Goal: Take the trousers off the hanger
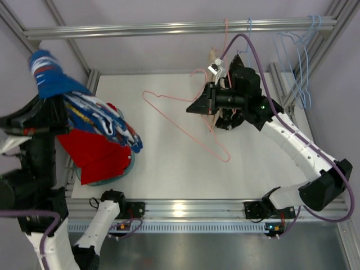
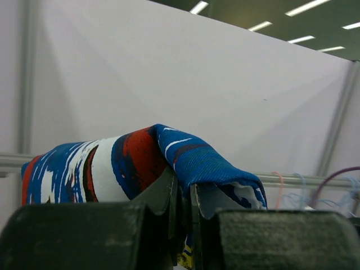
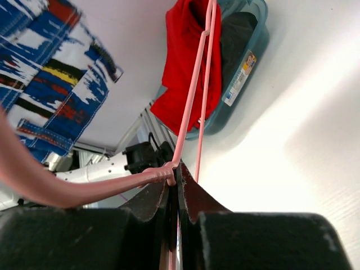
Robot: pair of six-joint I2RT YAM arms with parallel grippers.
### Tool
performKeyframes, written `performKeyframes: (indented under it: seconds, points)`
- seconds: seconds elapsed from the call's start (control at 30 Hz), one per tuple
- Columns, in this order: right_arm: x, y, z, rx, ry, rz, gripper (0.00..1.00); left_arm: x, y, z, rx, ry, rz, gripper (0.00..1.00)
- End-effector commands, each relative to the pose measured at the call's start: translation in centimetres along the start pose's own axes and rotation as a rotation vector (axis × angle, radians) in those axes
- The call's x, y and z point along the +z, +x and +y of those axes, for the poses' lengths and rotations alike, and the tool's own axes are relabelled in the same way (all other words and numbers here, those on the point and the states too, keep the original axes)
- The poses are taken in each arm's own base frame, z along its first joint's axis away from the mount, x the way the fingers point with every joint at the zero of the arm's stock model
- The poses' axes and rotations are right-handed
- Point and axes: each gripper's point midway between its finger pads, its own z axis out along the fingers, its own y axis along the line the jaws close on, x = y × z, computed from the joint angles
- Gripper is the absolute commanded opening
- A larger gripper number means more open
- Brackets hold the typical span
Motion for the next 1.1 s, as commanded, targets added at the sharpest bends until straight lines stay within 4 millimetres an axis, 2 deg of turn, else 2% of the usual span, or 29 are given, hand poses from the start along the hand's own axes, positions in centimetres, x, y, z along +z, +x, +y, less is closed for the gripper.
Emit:
performKeyframes:
  seconds: [0.0, 0.2, 0.33, 0.37, 0.43, 0.47, 0.5, 0.53, 0.57, 0.6, 0.63, 0.67, 0.7, 0.73, 0.8, 0.83, 0.87, 0.9, 0.97, 1.0, 1.03, 1.07]
  points:
    - [-2.6, -1.1, 3.5, -0.173, -0.046, -0.042, 0.0, -3.8, -4.0, 1.8, 0.114, -0.147, -0.159, 0.0]
    - [-5.0, 0.5, 4.5, -0.281, -0.047, -0.005, 0.0, -8.5, -0.9, 7.1, 0.332, -0.41, -0.094, 0.0]
    - [-6.6, 1.8, 5.1, -0.324, -0.046, 0.019, 0.0, -10.1, 2.3, 9.9, 0.439, -0.498, -0.001, 0.0]
    - [-7.0, 2.0, 5.3, -0.335, -0.046, 0.019, 0.0, -10.2, 4.5, 10.9, 0.456, -0.506, 0.052, 0.0]
    - [-8.1, 2.6, 5.5, -0.369, -0.028, 0.018, 0.0, -10.3, 6.6, 11.9, 0.498, -0.513, 0.103, 0.0]
    - [-9.0, 2.5, 5.9, -0.405, -0.014, 0.0, 0.0, -10.5, 9.4, 13.4, 0.516, -0.532, 0.163, 0.0]
    - [-9.5, 2.5, 6.1, -0.419, -0.006, -0.008, 0.0, -10.3, 10.1, 14.0, 0.535, -0.542, 0.16, 0.0]
    - [-10.0, 2.9, 6.0, -0.417, 0.01, 0.006, 0.0, -10.0, 11.7, 15.3, 0.571, -0.565, 0.196, 0.0]
    - [-11.0, 3.0, 6.6, -0.456, 0.013, -0.008, 0.0, -10.3, 15.0, 16.8, 0.586, -0.574, 0.269, 0.0]
    - [-11.6, 2.8, 6.8, -0.47, 0.033, -0.019, 0.0, -10.1, 16.8, 17.6, 0.6, -0.573, 0.303, 0.0]
    - [-12.1, 2.9, 6.9, -0.483, 0.045, -0.022, 0.0, -8.9, 18.5, 18.6, 0.62, -0.567, 0.316, 0.0]
    - [-12.8, 3.3, 6.8, -0.501, 0.066, -0.011, 0.0, -9.2, 21.6, 19.8, 0.63, -0.565, 0.38, 0.0]
    - [-13.8, 3.1, 7.2, -0.528, 0.083, -0.032, 0.0, -8.9, 23.2, 20.5, 0.636, -0.562, 0.403, 0.0]
    - [-14.3, 3.1, 7.2, -0.541, 0.1, -0.039, 0.0, -8.5, 26.3, 22.0, 0.637, -0.566, 0.463, 0.0]
    - [-16.1, 2.7, 7.4, -0.568, 0.147, -0.069, 0.0, -8.0, 29.0, 23.2, 0.625, -0.571, 0.514, 0.0]
    - [-16.8, 2.3, 7.2, -0.574, 0.174, -0.086, 0.0, -7.5, 31.4, 24.2, 0.619, -0.57, 0.566, 0.0]
    - [-17.6, 2.0, 7.5, -0.596, 0.198, -0.109, 0.0, -7.5, 32.6, 24.7, 0.618, -0.573, 0.593, 0.0]
    - [-18.5, 1.8, 7.9, -0.607, 0.215, -0.123, 0.0, -7.6, 34.8, 25.8, 0.613, -0.59, 0.653, 0.0]
    - [-20.2, 0.5, 8.4, -0.624, 0.278, -0.186, 0.0, -8.3, 37.0, 27.0, 0.615, -0.615, 0.734, 0.0]
    - [-20.9, 0.6, 8.5, -0.617, 0.302, -0.193, 0.0, -8.9, 38.1, 27.7, 0.606, -0.64, 0.779, 0.01]
    - [-21.6, 0.2, 8.4, -0.65, 0.331, -0.205, 0.0, -9.2, 39.6, 28.4, 0.595, -0.65, 0.834, 0.04]
    - [-22.9, -0.5, 8.9, -0.67, 0.376, -0.246, 0.0, -10.8, 40.7, 29.1, 0.578, -0.671, 0.912, 0.12]
